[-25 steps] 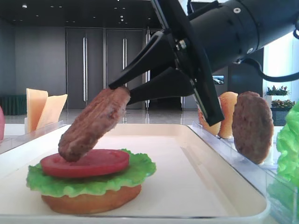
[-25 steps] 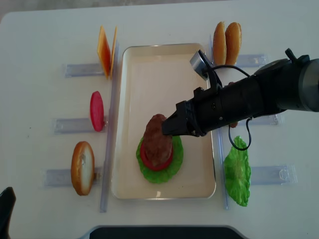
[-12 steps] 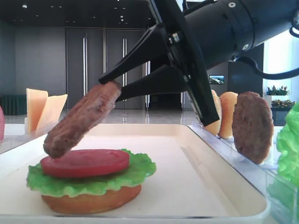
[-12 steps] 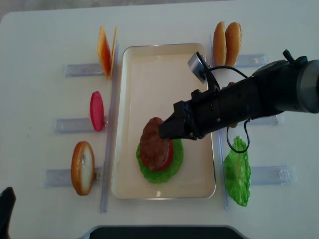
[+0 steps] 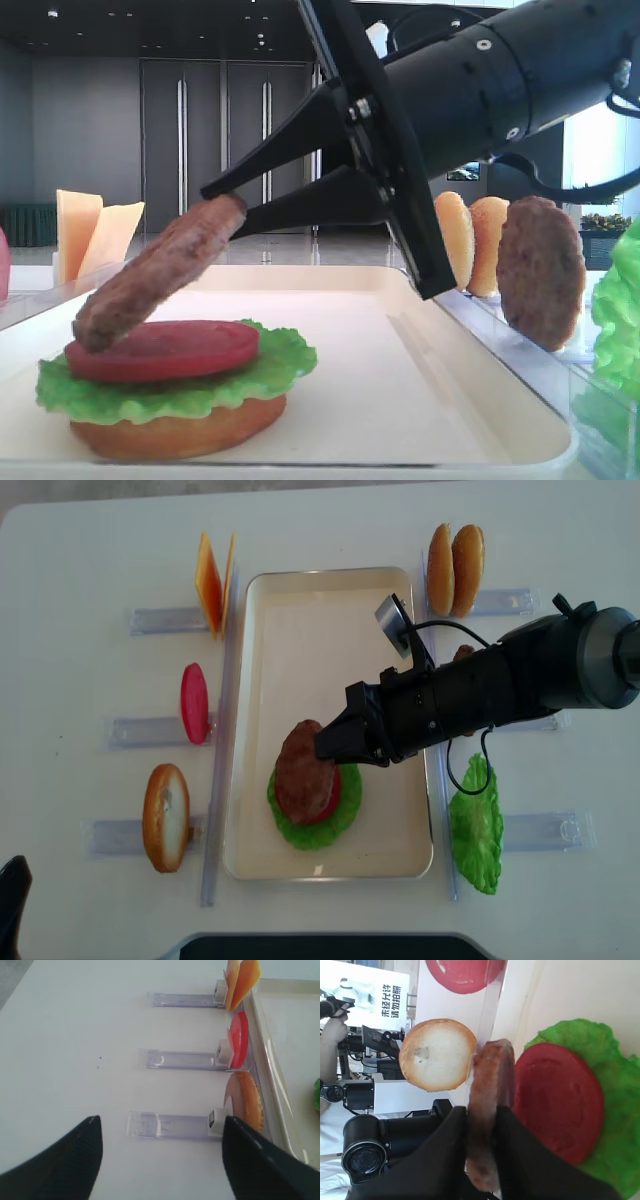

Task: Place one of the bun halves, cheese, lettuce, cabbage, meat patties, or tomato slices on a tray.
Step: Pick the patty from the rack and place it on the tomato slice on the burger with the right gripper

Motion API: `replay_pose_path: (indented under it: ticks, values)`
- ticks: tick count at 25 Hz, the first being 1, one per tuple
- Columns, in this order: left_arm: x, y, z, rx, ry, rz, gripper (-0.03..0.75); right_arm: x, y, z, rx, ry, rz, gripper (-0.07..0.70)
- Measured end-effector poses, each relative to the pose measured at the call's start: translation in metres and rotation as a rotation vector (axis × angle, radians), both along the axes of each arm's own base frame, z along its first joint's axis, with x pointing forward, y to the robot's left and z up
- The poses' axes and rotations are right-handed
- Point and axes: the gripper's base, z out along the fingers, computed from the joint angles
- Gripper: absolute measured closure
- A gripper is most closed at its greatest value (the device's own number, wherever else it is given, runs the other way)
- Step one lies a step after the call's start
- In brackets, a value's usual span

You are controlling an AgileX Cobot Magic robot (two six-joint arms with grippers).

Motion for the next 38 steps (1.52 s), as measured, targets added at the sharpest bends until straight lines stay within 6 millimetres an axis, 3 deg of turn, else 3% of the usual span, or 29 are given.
replay_pose_path:
  ticks: [10,38]
  values:
    - [0.000,0.000,0.000,0.000,0.000,0.000,0.142,-0.003,0.002,0.007,0.082,0.054,0.016,0.476]
    - [0.000,0.000,0.000,0.000,0.000,0.000,0.142,-0.004,0.005,-0.005,-0.041,0.009,0.008,0.476]
